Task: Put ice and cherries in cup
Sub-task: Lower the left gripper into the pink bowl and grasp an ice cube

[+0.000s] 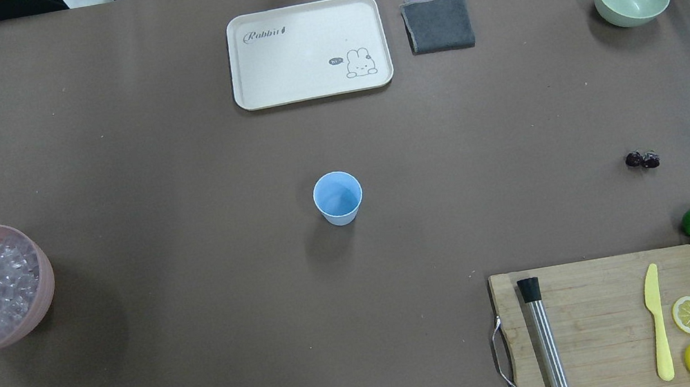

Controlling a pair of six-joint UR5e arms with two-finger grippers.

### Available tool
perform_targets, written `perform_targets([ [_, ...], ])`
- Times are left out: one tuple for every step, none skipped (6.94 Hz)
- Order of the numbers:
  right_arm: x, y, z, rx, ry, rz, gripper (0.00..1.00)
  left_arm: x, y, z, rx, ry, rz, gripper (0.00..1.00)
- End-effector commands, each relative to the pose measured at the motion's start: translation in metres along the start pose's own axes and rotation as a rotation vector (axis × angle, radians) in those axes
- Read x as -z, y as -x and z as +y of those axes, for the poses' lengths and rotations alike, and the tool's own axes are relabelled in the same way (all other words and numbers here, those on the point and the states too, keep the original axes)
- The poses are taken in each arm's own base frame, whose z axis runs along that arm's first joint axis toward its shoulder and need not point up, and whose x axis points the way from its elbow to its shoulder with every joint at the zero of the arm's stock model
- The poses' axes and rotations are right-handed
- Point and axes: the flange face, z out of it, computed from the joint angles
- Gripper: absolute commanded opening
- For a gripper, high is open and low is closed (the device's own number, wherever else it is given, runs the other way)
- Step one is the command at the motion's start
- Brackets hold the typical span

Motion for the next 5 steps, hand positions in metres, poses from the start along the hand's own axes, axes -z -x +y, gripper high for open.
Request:
perform_targets([
  [-0.001, 0.000, 0.000, 0.000, 0.001, -0.001, 1.00, -0.045, -0.033, 0.034, 0.071, 0.071, 0.033, 0.99],
  [0.000, 0.000, 0.000, 0.001, 0.000, 0.001, 1.00, -0.080, -0.050, 0.062, 0.059, 0.066, -0.024, 0.99],
  [-0.001, 0.000, 0.000, 0.000, 0.001, 0.002, 1.00, -0.105, -0.062, 0.080, 0.046, 0.077, -0.059, 0.98],
  [0.000, 0.000, 0.000, 0.001, 0.000, 0.002, 1.00, -0.122, -0.066, 0.100, 0.034, 0.085, -0.104, 0.98],
  [0.000, 0.000, -0.001, 0.002, -0.001, 0.002, 1.00, -0.124, -0.065, 0.106, 0.028, 0.092, -0.113, 0.98],
])
